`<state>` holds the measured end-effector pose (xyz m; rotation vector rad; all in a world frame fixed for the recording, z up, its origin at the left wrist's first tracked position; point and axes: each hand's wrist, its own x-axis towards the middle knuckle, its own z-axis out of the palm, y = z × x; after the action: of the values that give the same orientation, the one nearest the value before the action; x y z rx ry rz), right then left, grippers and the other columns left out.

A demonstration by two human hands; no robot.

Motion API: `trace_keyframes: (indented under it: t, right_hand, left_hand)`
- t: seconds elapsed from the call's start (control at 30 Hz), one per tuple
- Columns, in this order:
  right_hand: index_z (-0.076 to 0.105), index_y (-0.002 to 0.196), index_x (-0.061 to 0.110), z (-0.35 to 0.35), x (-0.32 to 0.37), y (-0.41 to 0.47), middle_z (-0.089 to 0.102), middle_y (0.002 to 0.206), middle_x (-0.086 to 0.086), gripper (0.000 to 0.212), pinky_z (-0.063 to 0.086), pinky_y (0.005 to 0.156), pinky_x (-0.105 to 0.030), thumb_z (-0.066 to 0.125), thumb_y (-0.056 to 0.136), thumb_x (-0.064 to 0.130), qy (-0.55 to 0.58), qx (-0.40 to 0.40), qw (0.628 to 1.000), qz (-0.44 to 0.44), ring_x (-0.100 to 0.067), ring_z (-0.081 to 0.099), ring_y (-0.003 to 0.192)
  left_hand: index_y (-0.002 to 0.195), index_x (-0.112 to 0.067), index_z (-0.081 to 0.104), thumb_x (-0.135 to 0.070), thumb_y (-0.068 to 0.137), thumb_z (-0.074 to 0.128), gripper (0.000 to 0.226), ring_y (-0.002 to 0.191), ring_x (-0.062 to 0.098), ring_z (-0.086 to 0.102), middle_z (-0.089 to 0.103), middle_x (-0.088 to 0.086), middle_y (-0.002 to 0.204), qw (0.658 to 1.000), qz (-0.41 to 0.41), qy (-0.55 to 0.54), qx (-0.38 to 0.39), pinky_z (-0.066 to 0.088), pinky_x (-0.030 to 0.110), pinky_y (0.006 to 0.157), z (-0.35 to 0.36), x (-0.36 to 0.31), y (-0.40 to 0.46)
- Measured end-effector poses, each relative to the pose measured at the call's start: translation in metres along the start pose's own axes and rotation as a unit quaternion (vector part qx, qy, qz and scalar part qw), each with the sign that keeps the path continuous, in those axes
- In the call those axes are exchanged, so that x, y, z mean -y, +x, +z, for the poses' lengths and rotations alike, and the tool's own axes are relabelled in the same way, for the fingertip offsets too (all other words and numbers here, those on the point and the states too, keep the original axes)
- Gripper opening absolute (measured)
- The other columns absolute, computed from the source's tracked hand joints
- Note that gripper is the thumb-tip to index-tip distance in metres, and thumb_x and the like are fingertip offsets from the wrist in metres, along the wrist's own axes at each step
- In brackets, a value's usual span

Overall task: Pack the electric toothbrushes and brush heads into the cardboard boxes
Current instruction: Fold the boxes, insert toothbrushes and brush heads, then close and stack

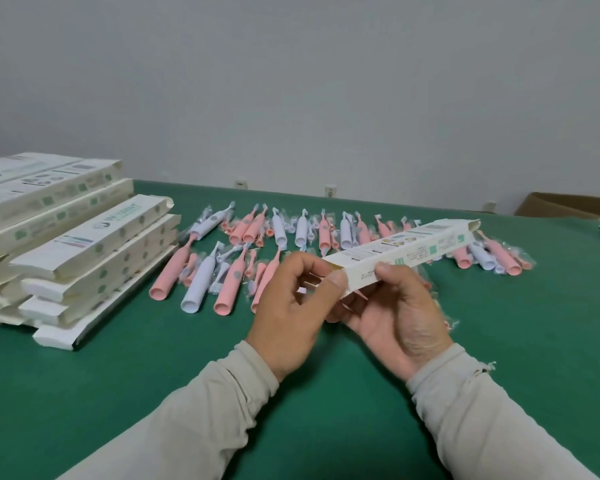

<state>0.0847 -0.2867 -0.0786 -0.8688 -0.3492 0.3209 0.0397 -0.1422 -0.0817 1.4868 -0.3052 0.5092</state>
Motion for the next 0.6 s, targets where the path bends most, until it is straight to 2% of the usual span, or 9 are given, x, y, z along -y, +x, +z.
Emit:
trace_keyframes:
  t: [0.1,0.17,0.23,0.3,0.33,0.43,0.5,0.57,0.6]
  right_hand:
    - [0.061,0.120,0.010,-0.0003,0.0012,0.0000,0.059,0.127,-0.029,0.040,0.025,0.108,-0.073,0.065,0.084,0.027,0.006,-0.016,1.000,0.006,-0.047,0.050,0.118]
    - [0.059,0.124,0.009,-0.0013,0.0032,0.0000,0.058,0.127,-0.029,0.043,0.023,0.110,-0.074,0.061,0.085,0.028,0.013,-0.022,1.000,0.011,-0.048,0.055,0.116]
    - [0.057,0.127,0.010,-0.0011,0.0050,-0.0007,0.058,0.126,-0.029,0.048,0.026,0.110,-0.070,0.060,0.085,0.031,0.012,-0.017,1.000,0.016,-0.047,0.057,0.110]
    - [0.055,0.130,0.012,0.0004,0.0057,-0.0007,0.057,0.127,-0.027,0.053,0.036,0.105,-0.062,0.060,0.083,0.034,0.012,-0.007,1.000,0.020,-0.044,0.056,0.111]
    - [0.055,0.131,0.012,0.0013,0.0060,-0.0006,0.058,0.126,-0.026,0.054,0.042,0.099,-0.056,0.061,0.082,0.035,0.012,-0.002,1.000,0.023,-0.043,0.057,0.110]
    - [0.053,0.134,0.009,0.0028,0.0058,-0.0008,0.056,0.130,-0.028,0.059,0.049,0.086,-0.046,0.062,0.082,0.035,0.025,0.000,0.999,0.032,-0.042,0.057,0.113]
    - [0.058,0.130,0.005,0.0024,0.0051,-0.0008,0.058,0.130,-0.028,0.056,0.048,0.083,-0.043,0.061,0.083,0.035,0.032,0.000,0.999,0.030,-0.041,0.058,0.110]
    - [0.067,0.117,0.008,0.0022,0.0046,-0.0001,0.064,0.120,-0.023,0.045,0.049,0.083,-0.043,0.062,0.082,0.036,0.032,0.008,0.999,0.020,-0.035,0.065,0.096]
    - [0.069,0.114,0.009,0.0019,0.0042,0.0003,0.065,0.118,-0.022,0.042,0.048,0.087,-0.047,0.061,0.083,0.036,0.033,0.011,0.999,0.014,-0.035,0.064,0.096]
  left_hand:
    - [0.096,-0.021,0.057,-0.045,0.073,0.073,0.037,0.072,0.020,0.052,0.059,0.008,0.091,0.998,-0.022,0.008,0.053,0.050,0.048,0.066,-0.0012,-0.0018,-0.0025]
    - [0.095,-0.027,0.058,-0.044,0.071,0.075,0.035,0.071,0.028,0.053,0.059,0.015,0.098,0.998,-0.029,0.009,0.060,0.050,0.059,0.070,0.0001,-0.0018,-0.0023]
    - [0.092,-0.029,0.058,-0.047,0.071,0.077,0.033,0.071,0.042,0.056,0.059,0.021,0.098,0.999,-0.023,0.009,0.046,0.050,0.064,0.069,0.0015,-0.0018,-0.0011]
    - [0.089,-0.030,0.058,-0.050,0.071,0.077,0.033,0.078,0.049,0.057,0.060,0.024,0.097,1.000,-0.010,0.016,0.023,0.051,0.061,0.070,0.0027,-0.0004,0.0005]
    - [0.088,-0.030,0.058,-0.051,0.071,0.077,0.033,0.078,0.046,0.057,0.062,0.020,0.095,1.000,-0.002,0.023,0.008,0.053,0.055,0.068,0.0032,0.0007,0.0013]
    - [0.089,-0.028,0.057,-0.048,0.074,0.075,0.030,0.070,0.020,0.056,0.063,0.006,0.090,0.999,0.029,0.017,-0.039,0.051,0.023,0.055,0.0046,0.0018,0.0027]
    - [0.090,-0.027,0.060,-0.043,0.082,0.071,0.021,0.073,0.011,0.062,0.064,-0.001,0.089,0.997,0.066,0.017,-0.046,0.053,0.021,0.055,0.0034,0.0009,0.0021]
    - [0.094,-0.027,0.063,-0.041,0.090,0.065,0.015,0.081,0.019,0.067,0.063,-0.003,0.093,0.993,0.107,0.043,-0.034,0.055,0.028,0.058,0.0010,0.0012,0.0007]
    - [0.097,-0.028,0.064,-0.041,0.091,0.063,0.015,0.084,0.024,0.066,0.062,-0.001,0.096,0.991,0.120,0.060,-0.025,0.056,0.032,0.061,0.0001,0.0015,0.0001]
